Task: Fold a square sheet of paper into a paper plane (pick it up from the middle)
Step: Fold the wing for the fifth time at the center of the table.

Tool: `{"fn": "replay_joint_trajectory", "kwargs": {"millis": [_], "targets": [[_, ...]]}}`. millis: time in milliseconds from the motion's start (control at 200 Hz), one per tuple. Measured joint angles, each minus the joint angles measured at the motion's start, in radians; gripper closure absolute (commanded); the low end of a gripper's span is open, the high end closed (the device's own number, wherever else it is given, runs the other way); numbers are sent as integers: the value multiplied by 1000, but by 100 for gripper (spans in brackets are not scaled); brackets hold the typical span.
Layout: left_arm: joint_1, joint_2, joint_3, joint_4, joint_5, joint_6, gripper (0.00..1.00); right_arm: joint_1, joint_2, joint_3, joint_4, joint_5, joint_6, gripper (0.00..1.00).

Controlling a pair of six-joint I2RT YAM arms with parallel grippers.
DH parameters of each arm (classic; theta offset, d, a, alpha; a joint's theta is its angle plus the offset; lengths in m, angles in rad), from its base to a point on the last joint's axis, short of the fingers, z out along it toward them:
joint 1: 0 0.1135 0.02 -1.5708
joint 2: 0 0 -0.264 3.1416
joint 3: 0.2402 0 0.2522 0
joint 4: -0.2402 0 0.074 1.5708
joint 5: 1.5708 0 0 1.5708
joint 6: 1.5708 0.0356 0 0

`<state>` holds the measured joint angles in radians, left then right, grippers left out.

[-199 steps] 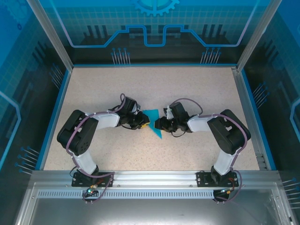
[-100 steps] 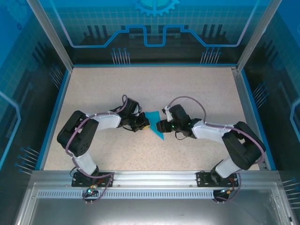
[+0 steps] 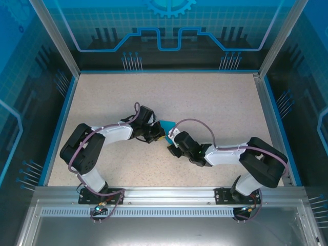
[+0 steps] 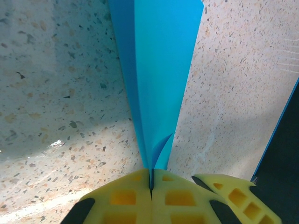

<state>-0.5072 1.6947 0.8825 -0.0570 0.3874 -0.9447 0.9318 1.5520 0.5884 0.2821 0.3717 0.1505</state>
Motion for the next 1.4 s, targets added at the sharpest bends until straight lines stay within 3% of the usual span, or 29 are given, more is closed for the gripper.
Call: {"fn": "replay_joint_trajectory", "kwargs": {"millis": [190,320,445,600,710,1166,1401], "targets": [[0,0,0,-8,-2,-1,96,25,82,19,40,36,-26,57],[0,-3,2,-17,-3,-4,94,26,105,23,78,60,-36,69],[1,-4,19,-39,-9,0,85,26,109,23,100,68,-50,80],[18,-4,47,-62,2,11,73,26,109,15,105,69,-66,82],[34,-3,58,-77,7,22,69,26,108,5,108,69,-70,82],[40,39,85,-99,40,55,90,26,103,-5,139,66,-84,75],[40,39,85,-98,48,56,93,26,130,1,154,67,-80,74]]}}
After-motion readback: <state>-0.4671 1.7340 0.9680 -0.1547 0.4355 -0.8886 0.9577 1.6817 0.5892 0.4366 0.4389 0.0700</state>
